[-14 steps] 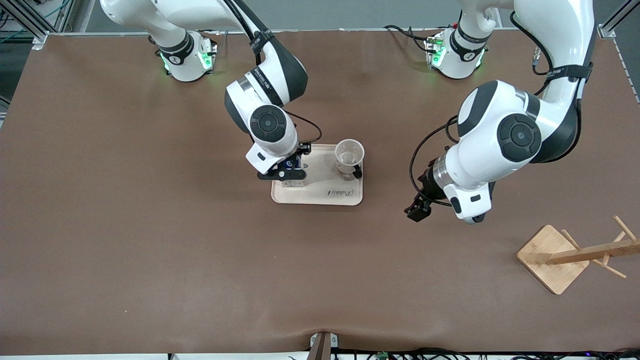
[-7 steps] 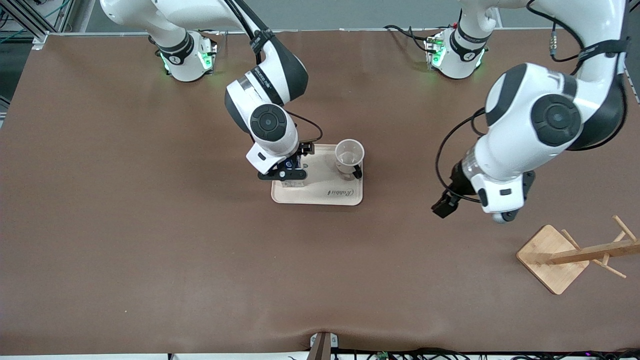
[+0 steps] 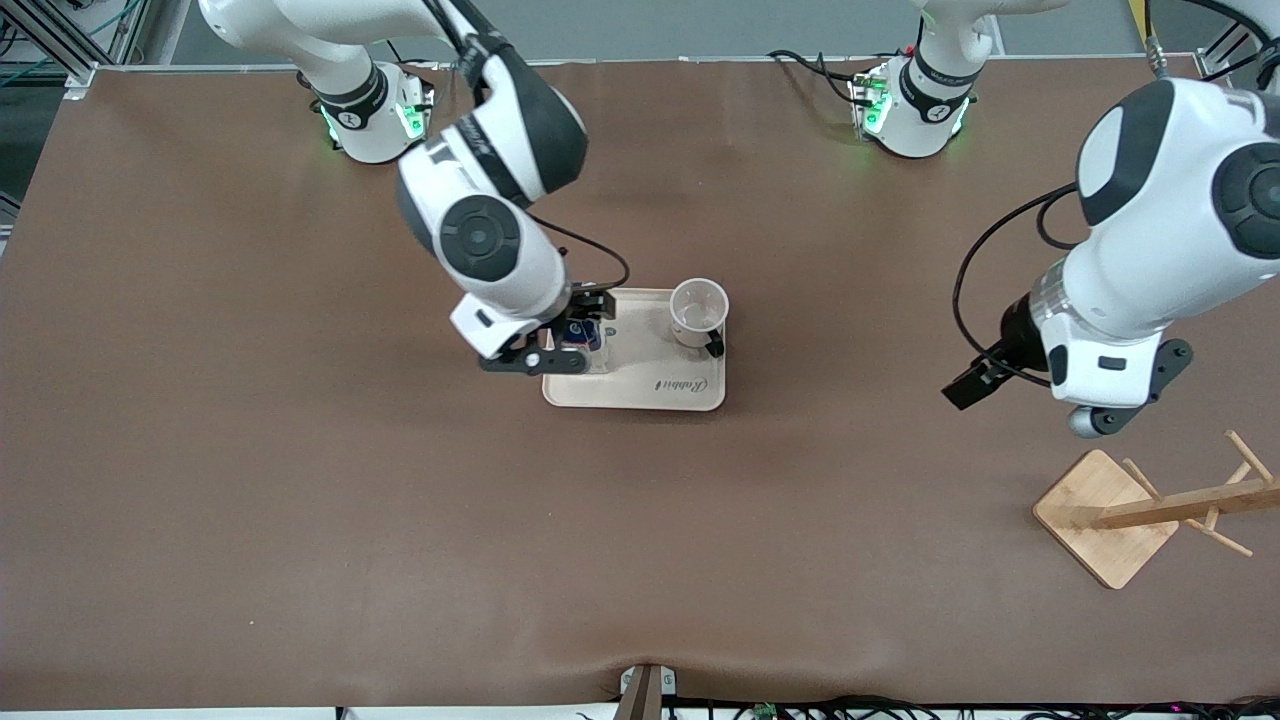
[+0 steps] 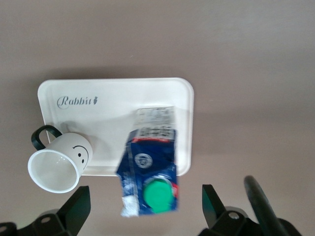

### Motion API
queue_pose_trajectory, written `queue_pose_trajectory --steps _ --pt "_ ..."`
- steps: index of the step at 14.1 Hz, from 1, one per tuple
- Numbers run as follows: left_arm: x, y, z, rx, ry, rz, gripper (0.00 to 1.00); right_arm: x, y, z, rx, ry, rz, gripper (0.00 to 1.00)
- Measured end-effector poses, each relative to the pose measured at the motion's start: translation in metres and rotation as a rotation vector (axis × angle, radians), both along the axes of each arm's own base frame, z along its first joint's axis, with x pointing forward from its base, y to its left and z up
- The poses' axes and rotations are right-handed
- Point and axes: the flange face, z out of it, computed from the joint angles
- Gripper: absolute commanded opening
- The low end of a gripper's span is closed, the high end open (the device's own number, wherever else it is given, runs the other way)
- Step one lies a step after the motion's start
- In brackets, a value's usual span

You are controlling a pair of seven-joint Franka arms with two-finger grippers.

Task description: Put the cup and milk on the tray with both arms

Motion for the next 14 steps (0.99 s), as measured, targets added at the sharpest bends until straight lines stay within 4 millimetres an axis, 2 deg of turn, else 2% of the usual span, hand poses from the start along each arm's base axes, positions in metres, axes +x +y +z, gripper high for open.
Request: queue_pose_trajectory --steps 3,5,8,11,14 --pt "-0.005 0.019 0.017 0.009 -0.007 -0.042 1.00 0.031 -0.050 0.052 0.012 -0.013 -0.067 1.00" --pt "-0.010 0.037 0.030 0.016 -0.012 -0.078 1.00 0.054 -0.094 0.081 0.028 -0.045 -0.132 1.00" --pt "-0.021 0.051 0.052 0.026 -0.021 -0.169 1.00 0.070 -0.159 0.116 0.041 -0.068 -0.220 1.00" --pt "-0.028 0.066 0.059 0.033 0.002 -0.227 1.00 0.074 -0.222 0.137 0.036 -0.052 -0.303 1.00" --pt "-0.029 0.072 0.063 0.033 0.000 -0.292 1.00 0.078 -0.283 0.152 0.039 -0.056 -0.382 1.00"
